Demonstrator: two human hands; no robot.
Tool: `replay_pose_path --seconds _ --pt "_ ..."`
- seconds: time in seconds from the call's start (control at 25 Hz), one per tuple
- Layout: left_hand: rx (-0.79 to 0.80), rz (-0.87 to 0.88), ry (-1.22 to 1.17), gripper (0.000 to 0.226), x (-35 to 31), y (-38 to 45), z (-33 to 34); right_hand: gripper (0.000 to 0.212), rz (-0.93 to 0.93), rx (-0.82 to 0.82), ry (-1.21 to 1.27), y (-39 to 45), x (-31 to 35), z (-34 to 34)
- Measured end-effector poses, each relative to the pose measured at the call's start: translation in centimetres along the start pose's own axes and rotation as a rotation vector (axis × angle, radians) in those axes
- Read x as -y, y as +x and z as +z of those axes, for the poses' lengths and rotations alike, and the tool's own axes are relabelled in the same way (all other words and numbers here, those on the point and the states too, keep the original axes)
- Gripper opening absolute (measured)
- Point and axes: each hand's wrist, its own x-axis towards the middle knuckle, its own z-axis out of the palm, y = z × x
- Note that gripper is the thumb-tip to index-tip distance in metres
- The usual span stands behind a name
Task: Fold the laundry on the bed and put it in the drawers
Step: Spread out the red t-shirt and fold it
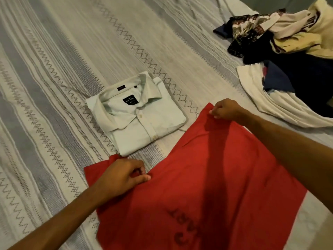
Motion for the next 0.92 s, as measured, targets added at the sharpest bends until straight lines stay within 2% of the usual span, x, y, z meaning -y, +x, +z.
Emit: replay_pose_path --seconds 0.16,0.24,0.28,0.32,0.4,0.44,0.52,0.6,0.72,0.8,0.92 --pt "-0.068 -0.057 0.006 0.022 -0.3 -0.7 -0.9 0.044 -0.091 -0.031 -0.211 0.6 0.1 0.4" --pt "-0.032 -0.054 0.079 0.024 0.3 -0.5 -0.8 0.026 -0.122 -0.037 -0.197 2.0 -0.2 1.2" --pt "-0.023 -0.049 0.111 0.022 0.5 -0.5 -0.8 0.015 -0.124 -0.053 -0.122 2.5 -0.3 1.4" --pt "-0.019 -0.053 0.123 0.019 0.4 -0.4 -0.8 0.012 -0.125 -0.091 -0.043 3.0 -0.5 1.6" --pt "-0.02 -0.091 0.101 0.013 0.4 -0.1 -1.1 0.011 -0.142 -0.193 0.039 3.5 -1.2 1.5" --pt "-0.018 -0.116 0.083 0.012 0.3 0.1 -1.3 0.02 -0.156 -0.215 0.017 3.7 -1.6 1.3" --pt "0.004 -0.152 0.068 0.011 0.1 0.3 -1.3 0.029 -0.167 -0.148 -0.08 3.7 -2.1 0.8" --pt "0.026 -0.162 0.073 0.011 -0.1 0.3 -1.3 0.015 -0.179 -0.102 -0.101 3.5 -1.8 0.6" --pt "0.031 -0.196 -0.004 0.01 -0.4 0.2 -1.7 0.009 -0.193 -0.131 -0.075 2.7 -0.7 0.0" --pt "0.04 -0.198 -0.063 0.009 -0.4 0.1 -2.3 0.01 -0.15 -0.17 0.072 2.6 0.2 -0.8" --pt "0.067 -0.202 -0.109 0.007 -0.2 -0.3 -2.8 0.008 0.004 -0.179 0.447 2.8 0.6 -2.7"
